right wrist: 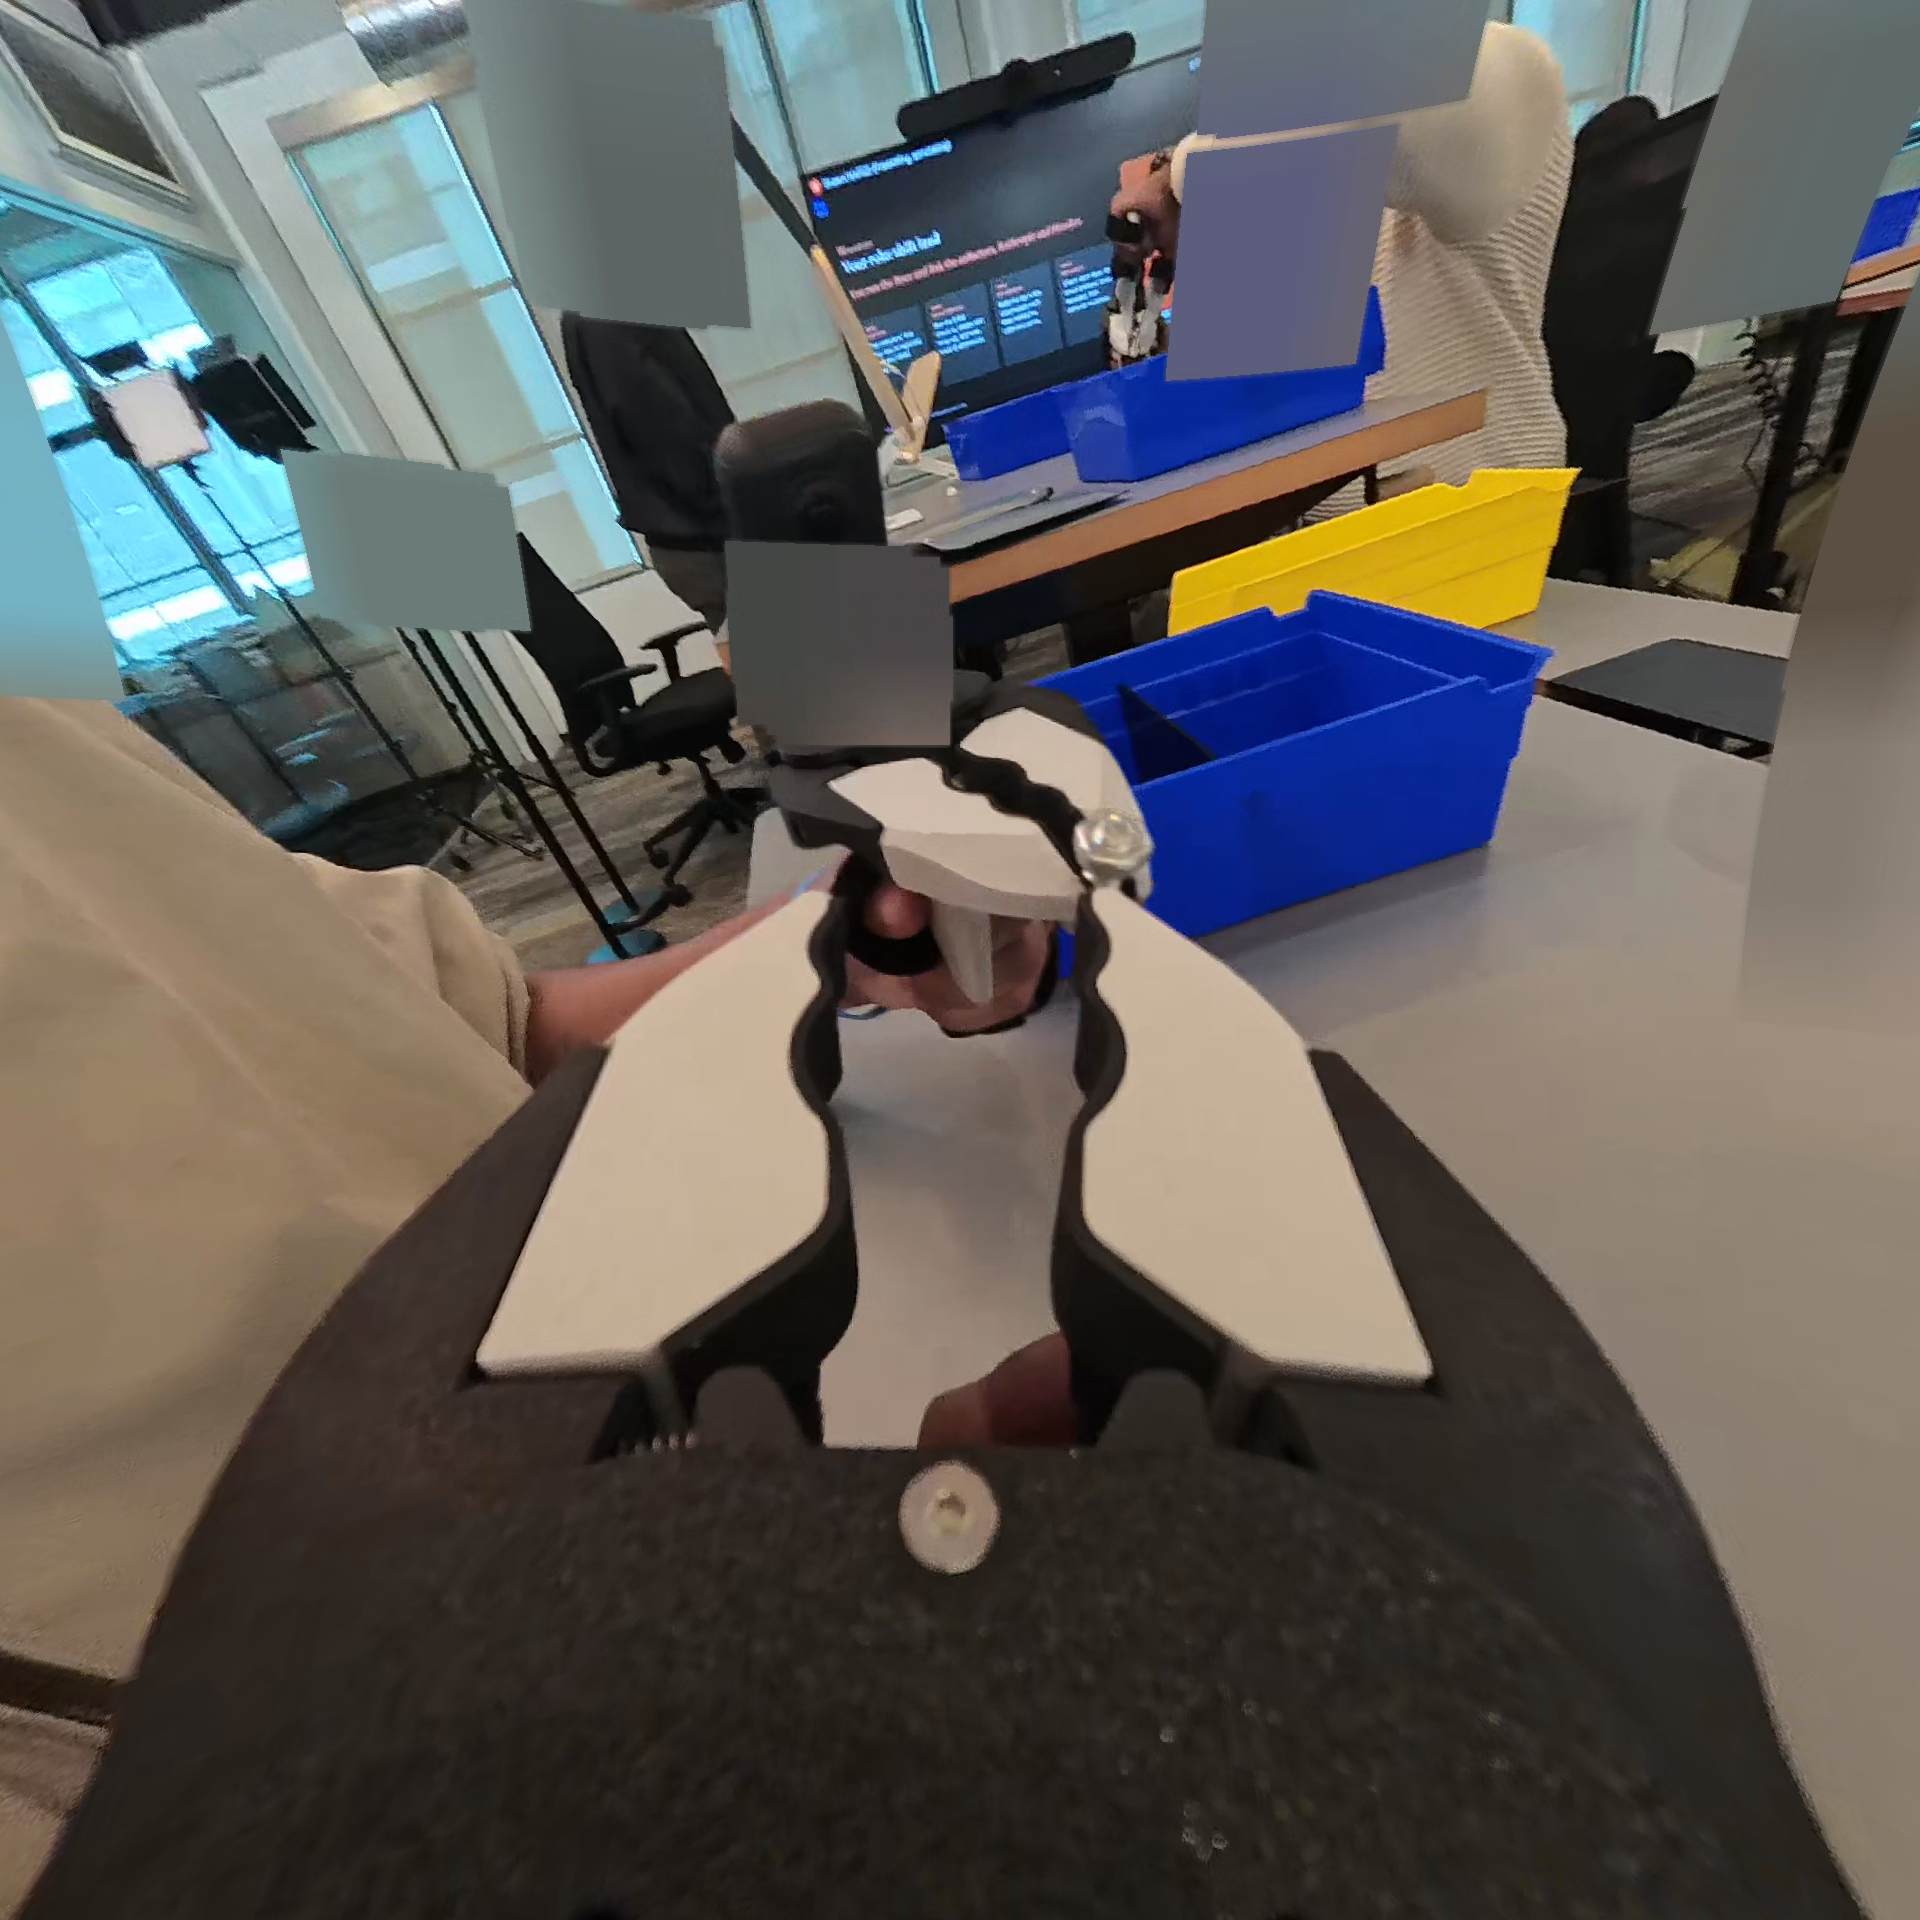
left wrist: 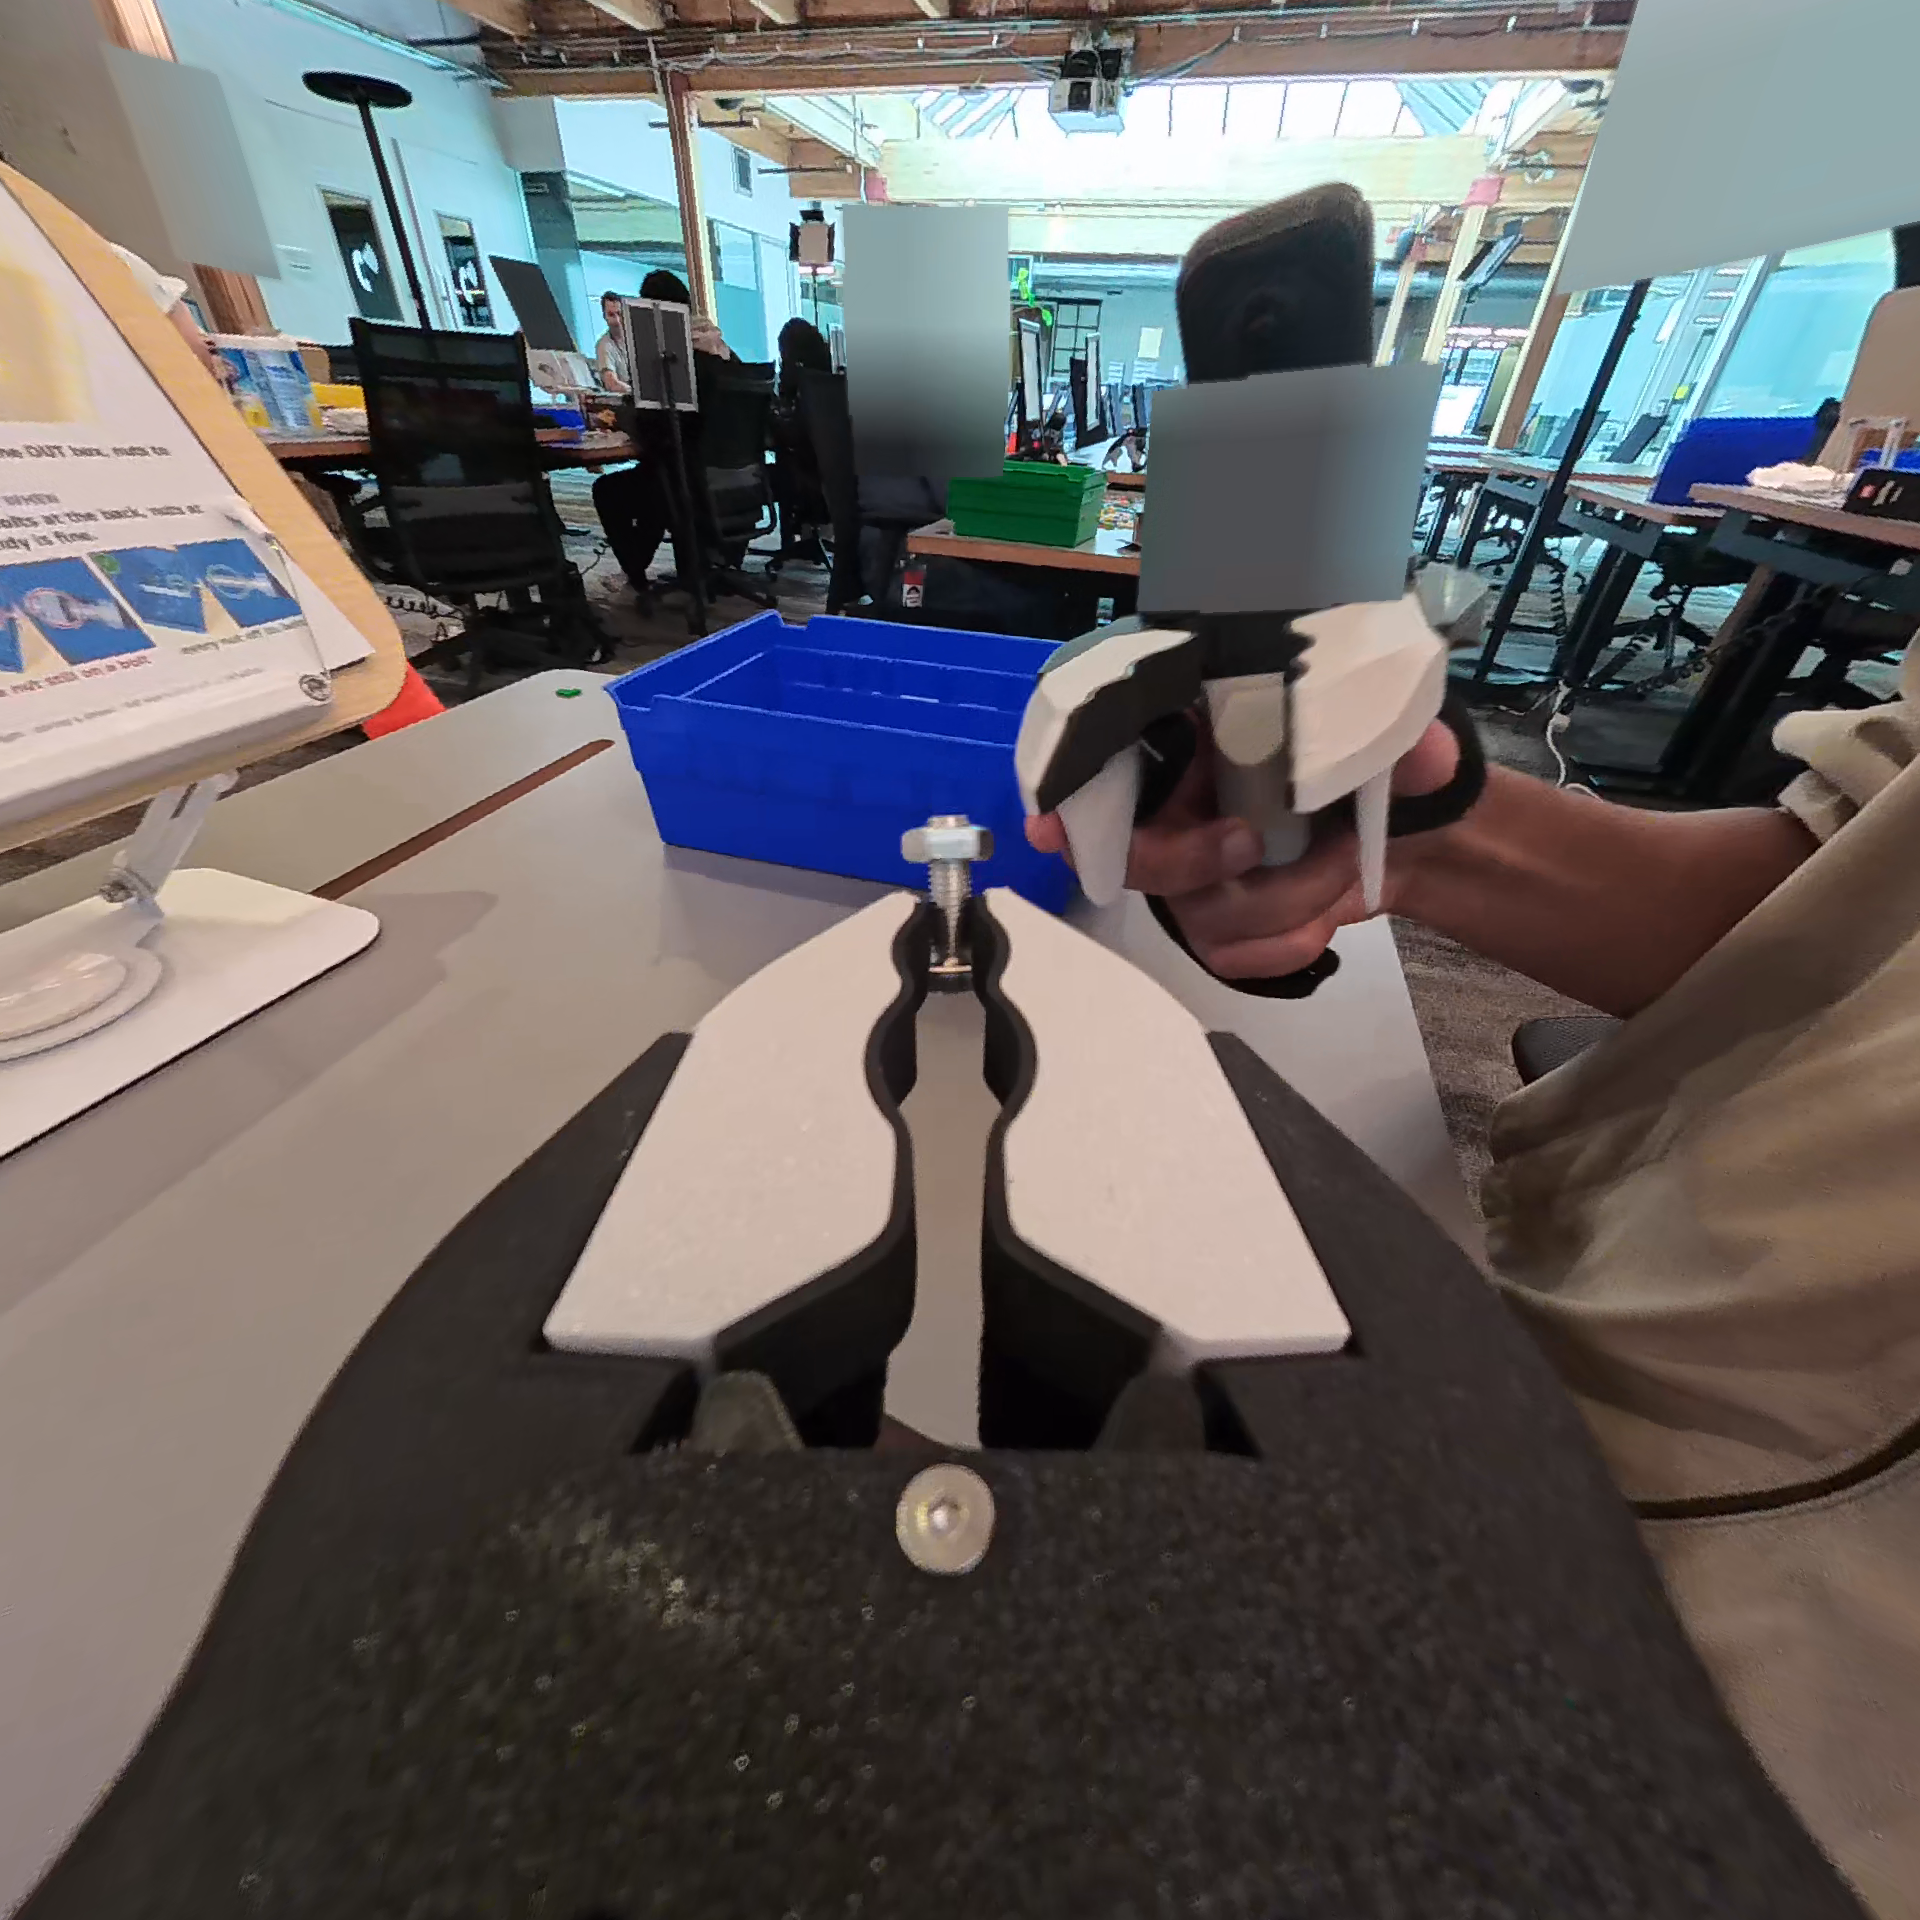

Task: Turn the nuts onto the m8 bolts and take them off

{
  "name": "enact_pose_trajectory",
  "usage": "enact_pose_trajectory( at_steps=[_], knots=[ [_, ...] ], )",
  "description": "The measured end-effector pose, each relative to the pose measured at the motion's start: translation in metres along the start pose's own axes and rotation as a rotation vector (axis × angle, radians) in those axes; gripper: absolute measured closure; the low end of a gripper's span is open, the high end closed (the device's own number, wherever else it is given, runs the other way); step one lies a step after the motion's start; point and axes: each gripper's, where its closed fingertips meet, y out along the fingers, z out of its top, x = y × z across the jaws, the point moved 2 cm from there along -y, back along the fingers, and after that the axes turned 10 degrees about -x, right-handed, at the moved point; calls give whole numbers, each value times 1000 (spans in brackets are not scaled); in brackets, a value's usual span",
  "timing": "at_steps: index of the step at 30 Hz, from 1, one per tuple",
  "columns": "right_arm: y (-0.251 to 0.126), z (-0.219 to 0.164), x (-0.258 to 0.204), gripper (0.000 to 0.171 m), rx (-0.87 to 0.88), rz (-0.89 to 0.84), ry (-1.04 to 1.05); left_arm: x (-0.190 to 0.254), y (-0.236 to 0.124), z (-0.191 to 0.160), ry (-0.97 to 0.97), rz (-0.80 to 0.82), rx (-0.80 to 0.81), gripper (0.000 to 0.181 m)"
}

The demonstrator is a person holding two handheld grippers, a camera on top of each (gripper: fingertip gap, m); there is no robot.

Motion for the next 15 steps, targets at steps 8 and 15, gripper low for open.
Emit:
enact_pose_trajectory(
  at_steps=[8,15],
  knots=[
    [9,1,1,125,-13,20,15,13,4,1,39,-18,-18,174],
    [1,-2,-4,130,-26,1,-9,-2,-2,-2,5,16,-13,174]
  ],
)
